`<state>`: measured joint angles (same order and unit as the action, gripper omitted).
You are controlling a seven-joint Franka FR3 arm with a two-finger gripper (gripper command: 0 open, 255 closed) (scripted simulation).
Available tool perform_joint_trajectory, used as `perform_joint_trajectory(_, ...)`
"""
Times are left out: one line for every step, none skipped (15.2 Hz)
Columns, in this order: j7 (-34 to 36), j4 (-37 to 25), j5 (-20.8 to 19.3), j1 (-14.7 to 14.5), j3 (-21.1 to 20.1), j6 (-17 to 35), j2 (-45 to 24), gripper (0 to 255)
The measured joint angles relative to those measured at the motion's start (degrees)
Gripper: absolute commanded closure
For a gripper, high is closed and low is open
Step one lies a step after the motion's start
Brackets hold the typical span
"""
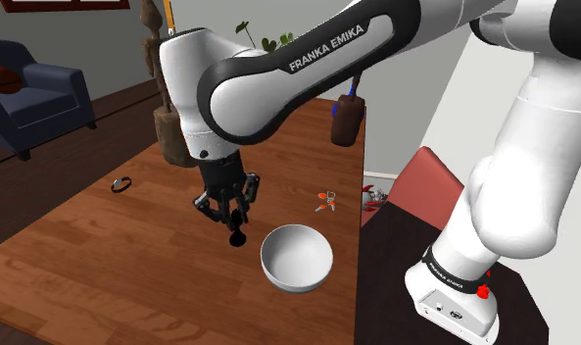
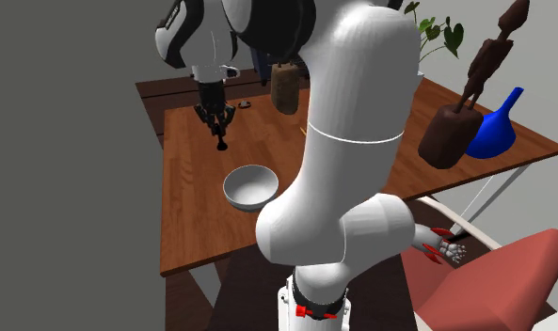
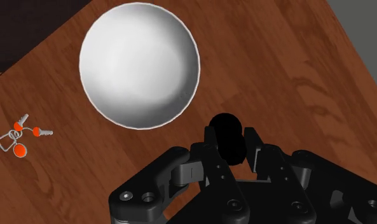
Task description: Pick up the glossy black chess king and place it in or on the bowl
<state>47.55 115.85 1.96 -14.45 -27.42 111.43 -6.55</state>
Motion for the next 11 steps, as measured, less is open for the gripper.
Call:
perform_joint_trajectory(-1.24, 3.19, 1.31, 0.54, 0.07, 0.56, 2.89, 255)
perform_joint_trajectory(-2.47, 6.01, 2.56, 0.96, 0.22, 0.82, 5.64, 255)
perform_joint_trajectory(-3.72, 8.15, 3.54, 1.33, 0.54, 0.78, 7.97, 255)
perform_joint_trajectory(-4.81, 10.05, 4.39, 1.58, 0.87, 0.71, 10.08, 255)
perform_joint_trajectory(-6.08, 12.76, 5.37, 1.78, 1.27, 1.12, 12.49, 255)
perform_joint_trajectory(-7.14, 14.74, 6.33, 1.83, 1.66, 0.72, 14.97, 255)
perform_joint_trajectory(-8.43, 17.17, 7.24, 1.89, 2.22, 0.69, 17.53, 255)
perform_joint_trajectory(-9.85, 19.17, 7.71, 2.12, 2.96, 0.71, 19.48, 255)
perform_joint_trajectory(-11.01, 21.61, 8.6, 1.97, 3.57, 0.33, 22.28, 255)
perform_joint_trajectory(-12.2, 23.55, 9.16, 1.94, 4.31, -0.19, 24.76, 255)
perform_joint_trajectory(-12.63, 24.55, 9.39, 1.87, 4.53, -0.03, 25.59, 255)
